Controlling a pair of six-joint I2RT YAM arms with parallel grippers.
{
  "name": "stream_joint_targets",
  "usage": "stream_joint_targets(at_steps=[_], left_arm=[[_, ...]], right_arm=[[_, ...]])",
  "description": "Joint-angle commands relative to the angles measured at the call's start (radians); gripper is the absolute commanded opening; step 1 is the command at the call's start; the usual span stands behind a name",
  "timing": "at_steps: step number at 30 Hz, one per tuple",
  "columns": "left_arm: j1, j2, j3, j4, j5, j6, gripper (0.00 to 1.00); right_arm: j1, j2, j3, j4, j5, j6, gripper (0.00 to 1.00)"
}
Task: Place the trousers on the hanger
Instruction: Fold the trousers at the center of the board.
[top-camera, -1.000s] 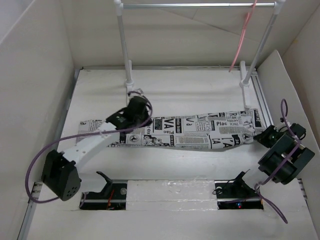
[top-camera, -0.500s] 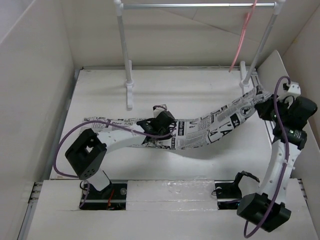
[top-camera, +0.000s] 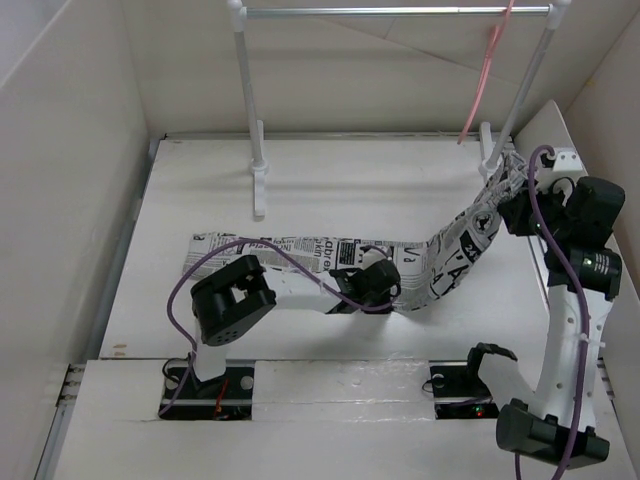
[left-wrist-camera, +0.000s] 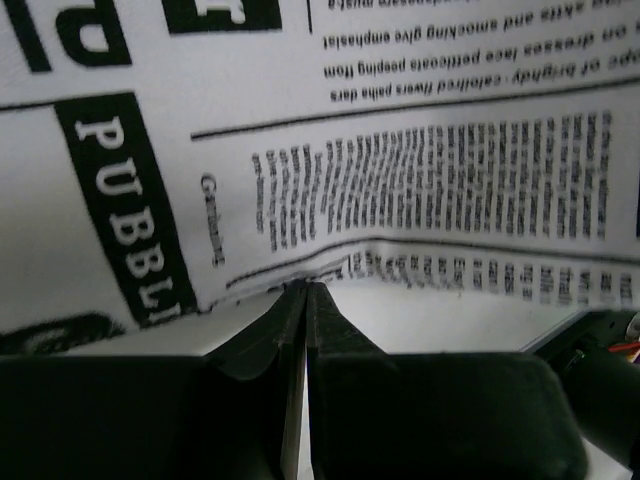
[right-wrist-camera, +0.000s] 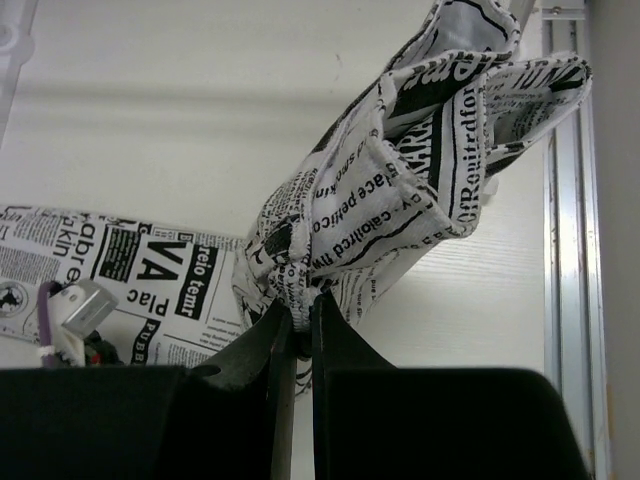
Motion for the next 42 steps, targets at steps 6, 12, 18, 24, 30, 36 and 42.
stream_joint_targets(at_steps=[6,12,18,24,30,36,42], left_arm=[[-0.028,0.134,0.096,0.045,0.062,-0.072,0.00],[-0.084,0.070,0.129,0.057,0.065,-0.079,0.00],[-0.062,-0.200,0.049,-0.071,-0.081,0.002,0.00],[0.124,-0.635,-0.075,-0.343,-0.286,0.051,0.00],[0.474,-1.034,-0.106,-0.425,-0.251,0.166,0.03],[0.749,-1.111,-0.025,-0.515,-0.188,0.208,0.02],[0.749,-1.170,0.047,-0.620,-0.398,0.166,0.32]], right_arm=[[0.113,-0.020,0.139,0.003,0.019,0.000,0.00],[0.222,0.056,0.322,-0.034,0.117,0.003,0.00],[0.406,0.090,0.300,0.030,0.171,0.047,0.00],[0.760,0.174,0.321,0.107,0.374,0.129,0.00],[1.069,0.421,0.456,0.204,0.542,0.170,0.00],[1.276,0.843,0.718,0.328,0.514,0.196,0.00],[1.402,1.368,1.146,0.203,0.240,0.241,0.64]])
